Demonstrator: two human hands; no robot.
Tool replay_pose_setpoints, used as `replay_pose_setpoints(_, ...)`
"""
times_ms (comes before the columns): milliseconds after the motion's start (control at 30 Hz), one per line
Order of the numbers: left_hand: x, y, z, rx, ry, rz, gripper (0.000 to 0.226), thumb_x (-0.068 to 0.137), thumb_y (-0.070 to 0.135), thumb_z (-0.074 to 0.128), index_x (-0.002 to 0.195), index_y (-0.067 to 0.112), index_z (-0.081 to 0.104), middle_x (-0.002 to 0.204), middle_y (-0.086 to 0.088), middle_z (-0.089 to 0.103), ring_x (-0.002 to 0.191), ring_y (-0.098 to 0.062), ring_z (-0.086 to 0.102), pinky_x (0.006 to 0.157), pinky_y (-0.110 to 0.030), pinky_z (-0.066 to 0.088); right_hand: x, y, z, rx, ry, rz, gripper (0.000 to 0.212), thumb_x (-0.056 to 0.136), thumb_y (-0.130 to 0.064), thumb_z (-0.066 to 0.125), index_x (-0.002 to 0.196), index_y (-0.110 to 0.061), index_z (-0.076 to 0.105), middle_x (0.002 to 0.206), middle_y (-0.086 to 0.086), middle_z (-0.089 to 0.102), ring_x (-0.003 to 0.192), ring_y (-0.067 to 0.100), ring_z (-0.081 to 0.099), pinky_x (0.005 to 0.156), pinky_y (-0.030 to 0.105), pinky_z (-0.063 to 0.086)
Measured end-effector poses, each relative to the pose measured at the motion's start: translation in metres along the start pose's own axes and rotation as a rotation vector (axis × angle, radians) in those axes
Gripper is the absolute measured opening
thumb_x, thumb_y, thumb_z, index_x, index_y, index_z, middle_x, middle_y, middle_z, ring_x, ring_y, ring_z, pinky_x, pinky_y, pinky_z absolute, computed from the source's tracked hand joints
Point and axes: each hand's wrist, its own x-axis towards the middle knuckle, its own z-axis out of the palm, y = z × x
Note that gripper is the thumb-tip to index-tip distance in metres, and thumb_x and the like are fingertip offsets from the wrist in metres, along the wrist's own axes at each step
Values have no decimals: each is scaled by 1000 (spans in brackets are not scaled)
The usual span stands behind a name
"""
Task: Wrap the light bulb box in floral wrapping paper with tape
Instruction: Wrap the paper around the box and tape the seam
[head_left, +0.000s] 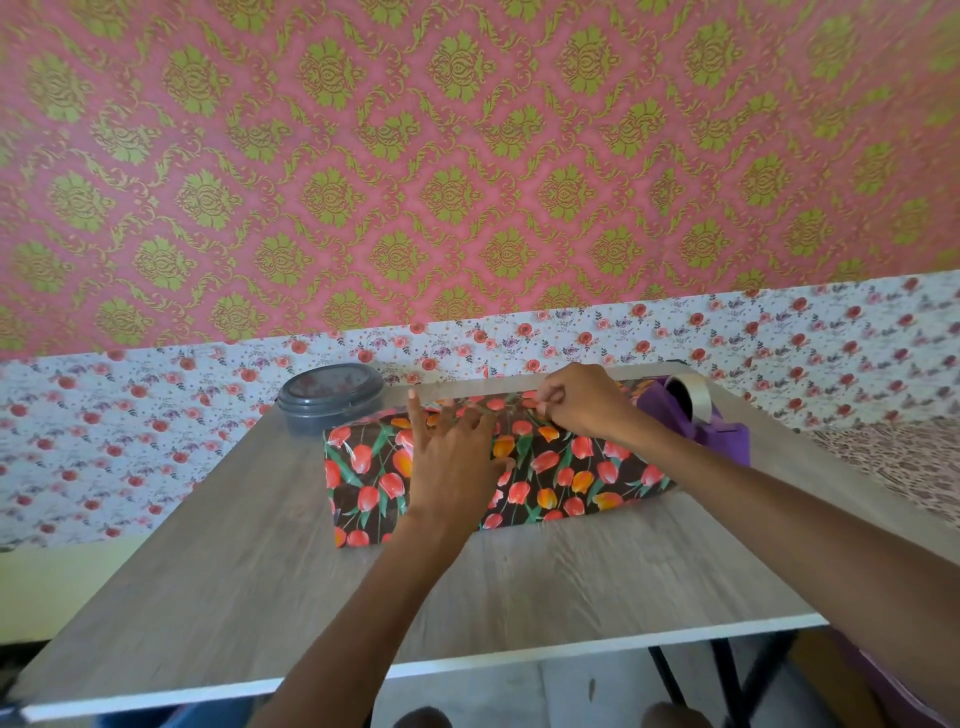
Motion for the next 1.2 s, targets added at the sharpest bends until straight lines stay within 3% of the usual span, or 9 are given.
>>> replay_pose_setpoints(167, 7, 19, -4, -167, 10, 53, 65, 92, 58, 54, 143, 22, 35, 150, 2, 42, 144, -21, 31, 122, -53, 6, -13, 4, -12, -49, 48, -30, 24, 83, 3, 65, 89, -14, 80, 97, 4, 76, 89, 14, 69, 81, 28, 55)
replay_pose_setpoints(367, 35, 46, 9, -245, -81, 162, 76, 94, 64, 42, 151, 16, 26, 155, -4, 34, 146, -24, 25, 121, -51, 10, -29, 44, -42, -35, 181, 120, 20, 83, -2, 64, 81, -19, 75, 83, -9, 70, 78, 8, 66, 73, 26, 54)
replay_pose_setpoints(467, 43, 63, 20, -196, -92, 136, 70, 98, 64, 29, 150, 16, 29, 154, -4, 36, 144, -25, 28, 121, -54, 8, -39, 83, -53, -112, 245, 271, 14, 86, -10, 65, 75, -16, 71, 75, -2, 69, 67, 12, 65, 59, 23, 48)
replay_pose_setpoints(600, 42, 75, 29, -102, -17, 79, 66, 99, 62, 20, 146, 18, 36, 150, -3, 41, 140, -25, 35, 120, -55, 11, -55, 130, -65, -221, 297, 503, 35, 96, -22, 53, 64, -8, 50, 60, 5, 49, 54, 19, 50, 49, 23, 33)
replay_pose_setpoints(733, 43, 77, 34, -79, 20, 56, 66, 99, 63, 17, 144, 21, 39, 148, -2, 40, 139, -24, 35, 119, -53, 14, -56, 148, -79, 85, 182, 726, 32, 95, -32, 58, 92, 0, 59, 74, 10, 57, 62, 25, 54, 51, 26, 39)
replay_pose_setpoints(900, 42, 75, 37, -68, 38, 66, 63, 99, 63, 18, 141, 22, 41, 143, 1, 45, 135, -22, 40, 118, -52, 19, -52, 143, -92, 512, -14, 951, 11, 98, -18, 59, 98, -7, 56, 75, 5, 49, 57, 12, 45, 41, 20, 46)
replay_pose_setpoints(1000, 42, 74, 35, -66, 45, 73, 64, 98, 63, 15, 142, 23, 41, 143, 2, 45, 135, -21, 40, 118, -51, 18, -51, 141, -97, 722, -3, 996, 12, 93, -4, 63, 105, -3, 61, 96, 7, 54, 70, 15, 50, 51, 30, 59)
replay_pose_setpoints(1133, 41, 74, 33, -65, 40, 79, 66, 97, 62, 13, 144, 24, 39, 145, 3, 44, 137, -21, 39, 119, -51, 16, -56, 148, -95, 972, 56, 1040, 13, 92, 10, 58, 102, 2, 61, 120, 6, 64, 78, 17, 49, 90, 51, 55)
replay_pose_setpoints(1200, 41, 74, 33, -41, 41, 78, 64, 98, 61, 15, 145, 24, 38, 145, 3, 44, 137, -21, 39, 119, -52, 15, -59, 150, -94, 1040, 53, 1027, 17, 95, 8, 53, 108, 2, 62, 128, 4, 63, 118, 24, 56, 97, 59, 48)
